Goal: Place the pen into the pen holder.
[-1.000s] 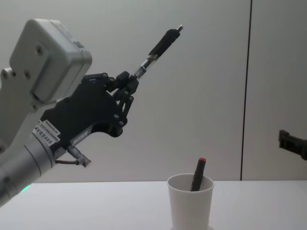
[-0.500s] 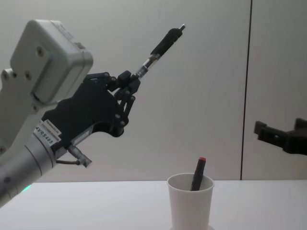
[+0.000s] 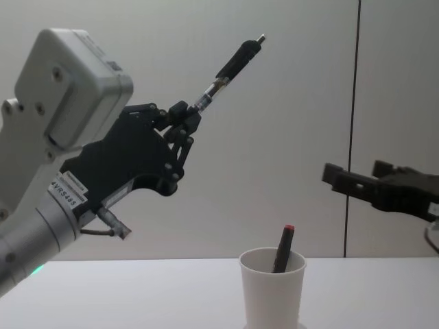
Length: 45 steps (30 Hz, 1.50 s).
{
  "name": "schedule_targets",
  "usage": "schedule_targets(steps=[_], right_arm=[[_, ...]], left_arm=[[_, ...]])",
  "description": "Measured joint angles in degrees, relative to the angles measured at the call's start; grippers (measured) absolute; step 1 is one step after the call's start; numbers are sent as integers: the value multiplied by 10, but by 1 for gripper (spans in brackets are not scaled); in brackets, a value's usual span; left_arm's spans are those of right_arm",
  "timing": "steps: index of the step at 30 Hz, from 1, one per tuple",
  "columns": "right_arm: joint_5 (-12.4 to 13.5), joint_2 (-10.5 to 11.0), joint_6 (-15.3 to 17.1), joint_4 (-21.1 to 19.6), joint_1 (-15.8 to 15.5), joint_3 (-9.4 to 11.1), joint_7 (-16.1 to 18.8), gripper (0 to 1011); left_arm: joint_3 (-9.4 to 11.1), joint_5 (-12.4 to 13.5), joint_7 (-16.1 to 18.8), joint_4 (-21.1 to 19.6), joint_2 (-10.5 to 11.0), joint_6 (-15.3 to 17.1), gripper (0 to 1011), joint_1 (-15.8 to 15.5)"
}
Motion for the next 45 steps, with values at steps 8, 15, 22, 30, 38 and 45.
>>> schedule_targets(steps=[8, 15, 22, 30, 38, 45], right_arm=[[30, -2, 10, 22, 24, -4, 67, 1002], [67, -6, 25, 47, 50, -8, 131, 1002], [117, -11, 47, 73, 80, -11, 197, 1002], [172, -14, 72, 91, 104, -11, 248, 1002], [223, -17, 100, 109, 125, -11, 279, 1002], [255, -23, 121, 129, 145, -16, 289, 1002]], left_arm=[[0, 0, 0, 0, 0, 0, 127, 0], [0, 1, 0, 0, 0, -1, 127, 0], [0, 0, 0, 0, 0, -1, 127, 0], [0, 0, 0, 0, 0, -1, 127, 0], [0, 0, 0, 0, 0, -1, 127, 0], [0, 0, 0, 0, 0, -1, 127, 0]])
